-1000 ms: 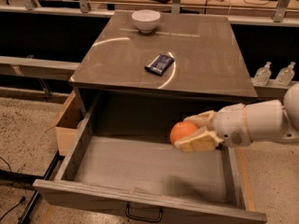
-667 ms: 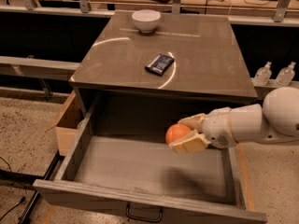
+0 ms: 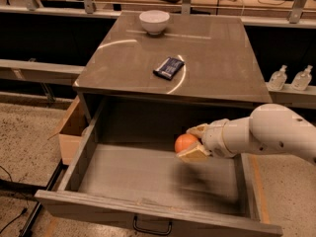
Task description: Place orange into top drawer
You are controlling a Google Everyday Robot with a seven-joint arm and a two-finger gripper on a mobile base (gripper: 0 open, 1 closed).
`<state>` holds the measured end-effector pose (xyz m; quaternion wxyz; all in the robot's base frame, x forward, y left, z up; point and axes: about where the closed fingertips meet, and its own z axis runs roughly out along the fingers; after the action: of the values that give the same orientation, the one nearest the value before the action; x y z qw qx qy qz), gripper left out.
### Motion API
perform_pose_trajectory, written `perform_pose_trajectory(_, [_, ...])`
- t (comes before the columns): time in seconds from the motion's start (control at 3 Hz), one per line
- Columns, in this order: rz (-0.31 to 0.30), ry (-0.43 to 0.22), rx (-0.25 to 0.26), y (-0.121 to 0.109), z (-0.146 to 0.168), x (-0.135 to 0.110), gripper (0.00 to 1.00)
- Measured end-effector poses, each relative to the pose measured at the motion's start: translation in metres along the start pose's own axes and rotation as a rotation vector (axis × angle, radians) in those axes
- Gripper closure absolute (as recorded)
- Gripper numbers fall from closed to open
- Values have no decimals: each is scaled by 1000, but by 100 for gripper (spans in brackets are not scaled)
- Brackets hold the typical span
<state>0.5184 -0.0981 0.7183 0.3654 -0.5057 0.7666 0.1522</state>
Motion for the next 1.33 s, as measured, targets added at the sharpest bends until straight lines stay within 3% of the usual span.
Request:
perform_pose_trajectory(0.33, [-4, 62, 27, 0, 17, 17, 100])
perform_pose_trajectory(0.67, [11, 117, 12, 8, 27, 34, 81])
perform_pose_trajectory(1.33, [-5, 147, -40, 27, 41, 40, 35])
